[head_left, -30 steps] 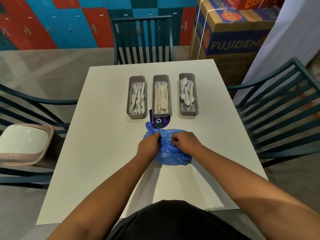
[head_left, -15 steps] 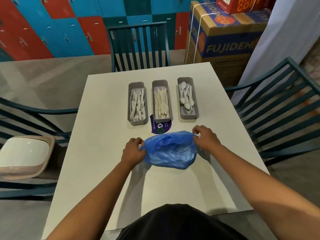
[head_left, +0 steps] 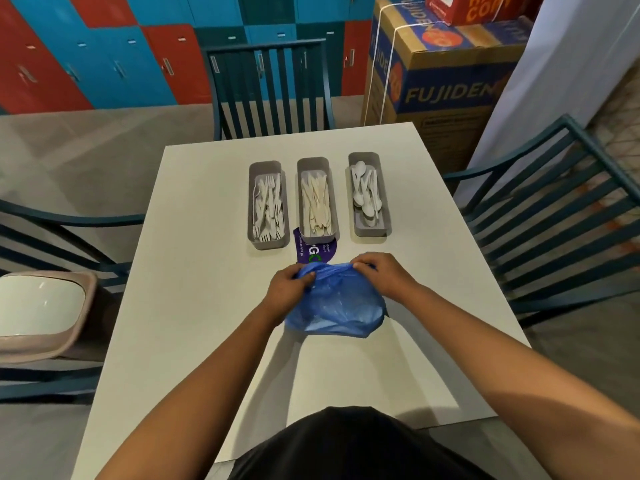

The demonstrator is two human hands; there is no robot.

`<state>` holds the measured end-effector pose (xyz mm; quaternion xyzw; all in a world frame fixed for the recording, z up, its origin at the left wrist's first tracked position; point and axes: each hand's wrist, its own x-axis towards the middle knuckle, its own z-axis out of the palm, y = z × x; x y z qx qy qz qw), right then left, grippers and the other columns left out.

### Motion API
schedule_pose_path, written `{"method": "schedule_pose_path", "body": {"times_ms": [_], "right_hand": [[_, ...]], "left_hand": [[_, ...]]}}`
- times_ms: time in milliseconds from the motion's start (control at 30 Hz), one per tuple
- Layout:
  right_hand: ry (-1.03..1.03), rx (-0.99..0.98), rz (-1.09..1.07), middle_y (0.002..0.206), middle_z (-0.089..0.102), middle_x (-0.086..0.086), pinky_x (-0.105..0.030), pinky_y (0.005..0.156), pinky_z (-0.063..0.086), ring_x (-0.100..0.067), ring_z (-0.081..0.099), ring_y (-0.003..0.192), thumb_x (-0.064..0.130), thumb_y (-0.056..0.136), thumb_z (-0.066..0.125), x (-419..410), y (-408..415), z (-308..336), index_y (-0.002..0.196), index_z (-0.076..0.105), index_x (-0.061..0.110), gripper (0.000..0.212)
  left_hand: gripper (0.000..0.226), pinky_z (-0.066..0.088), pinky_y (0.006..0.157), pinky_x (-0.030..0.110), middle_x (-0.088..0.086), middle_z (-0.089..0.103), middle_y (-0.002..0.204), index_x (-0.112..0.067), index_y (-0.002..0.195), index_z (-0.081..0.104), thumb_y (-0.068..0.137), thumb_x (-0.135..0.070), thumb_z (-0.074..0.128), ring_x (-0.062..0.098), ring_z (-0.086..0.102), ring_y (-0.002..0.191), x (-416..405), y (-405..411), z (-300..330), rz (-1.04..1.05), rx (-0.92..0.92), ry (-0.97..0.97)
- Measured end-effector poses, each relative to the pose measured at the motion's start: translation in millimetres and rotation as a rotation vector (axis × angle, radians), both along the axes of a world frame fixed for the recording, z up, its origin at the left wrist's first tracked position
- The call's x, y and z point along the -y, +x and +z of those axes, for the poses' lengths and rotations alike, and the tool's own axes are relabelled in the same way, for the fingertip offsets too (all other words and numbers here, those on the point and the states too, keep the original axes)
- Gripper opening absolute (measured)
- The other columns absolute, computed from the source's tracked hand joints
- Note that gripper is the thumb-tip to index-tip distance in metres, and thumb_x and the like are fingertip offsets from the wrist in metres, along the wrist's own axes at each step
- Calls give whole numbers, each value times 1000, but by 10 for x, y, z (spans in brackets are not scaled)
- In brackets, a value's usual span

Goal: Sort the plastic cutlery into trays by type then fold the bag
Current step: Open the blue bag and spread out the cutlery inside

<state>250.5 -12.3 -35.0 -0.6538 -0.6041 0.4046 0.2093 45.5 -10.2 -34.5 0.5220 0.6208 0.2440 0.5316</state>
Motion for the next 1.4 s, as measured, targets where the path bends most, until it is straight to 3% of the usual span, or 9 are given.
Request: {"method": "schedule_pose_path", "body": {"times_ms": [233, 367, 567, 700, 833, 967, 1200, 1300, 1400], "right_hand": [[-71, -363, -220, 53, 51, 2, -24, 63, 35, -14, 42, 61, 8, 93, 50, -216, 5, 304, 55, 50, 13, 39], [-15, -658, -466, 37, 47, 8, -16, 54, 43, -11, 44, 50, 15, 97, 45, -366, 53, 514, 47, 47, 8, 50], [66, -654, -328, 39, 47, 2, -24, 56, 46, -14, 49, 46, 15, 88, 58, -425, -4, 701, 49, 47, 9, 41], [127, -477, -184, 59, 39, -11, -28, 61, 33, -21, 35, 59, 25, 74, 57, -420, -130, 738, 52, 51, 3, 31], [83, -348, -41, 53, 29, -6, -23, 52, 29, -16, 26, 53, 18, 85, 60, -358, -216, 810, 46, 36, 11, 46], [-112, 121, 309, 52, 36, -3, -25, 51, 28, -15, 32, 51, 17, 87, 57, -237, -266, 886, 52, 42, 12, 38], [-517, 870, 526, 116, 56, -10, -29, 76, 43, -22, 57, 85, 37, 99, 32, -61, -350, 794, 127, 51, 16, 40], [-509, 1161, 607, 120, 58, -2, -29, 86, 46, -22, 56, 95, 18, 94, 39, -24, -317, 729, 122, 53, 19, 32], [-588, 1343, 644, 78, 58, 2, -24, 56, 47, -17, 53, 56, 15, 89, 44, 16, -345, 741, 91, 56, 26, 16]], "left_hand": [[20, 38, 48, 16, 0, 49, 65, -18, 78, 55, 92, -7, 45, 14, 44, 59, -47, -80, 114, 328, 252, -121], [11, 43, 68, 30, 8, 57, 82, -9, 86, 59, 80, -8, 50, 27, 54, 76, -148, -153, 44, 432, 169, -107], [29, 43, 78, 11, -8, 60, 95, -8, 102, 59, 75, 2, 57, -2, 55, 84, -135, 94, 414, 378, 12, 695], [23, 53, 69, 28, -13, 63, 64, -26, 71, 59, 73, -5, 49, 10, 63, 67, -49, 383, 545, -48, 156, 560], [13, 41, 65, 29, -1, 58, 67, -9, 81, 61, 86, -6, 49, 15, 54, 63, -24, 467, 336, -322, -74, 351], [43, 34, 93, 25, 7, 46, 139, -14, 134, 49, 91, -19, 51, 24, 48, 121, -77, 446, 48, -574, -608, 288], [63, 1, 104, 73, 10, 3, 159, -29, 147, 25, 89, -22, 48, 41, 5, 143, -91, 111, -14, -459, -1164, 230], [61, 1, 105, 72, 12, 9, 158, -28, 144, 31, 87, -17, 48, 40, 9, 143, -143, -74, 51, -352, -1207, 159], [58, 8, 108, 68, 13, 15, 154, -27, 140, 39, 85, -18, 52, 38, 17, 139, -222, -176, 148, -267, -1167, 29]]}}
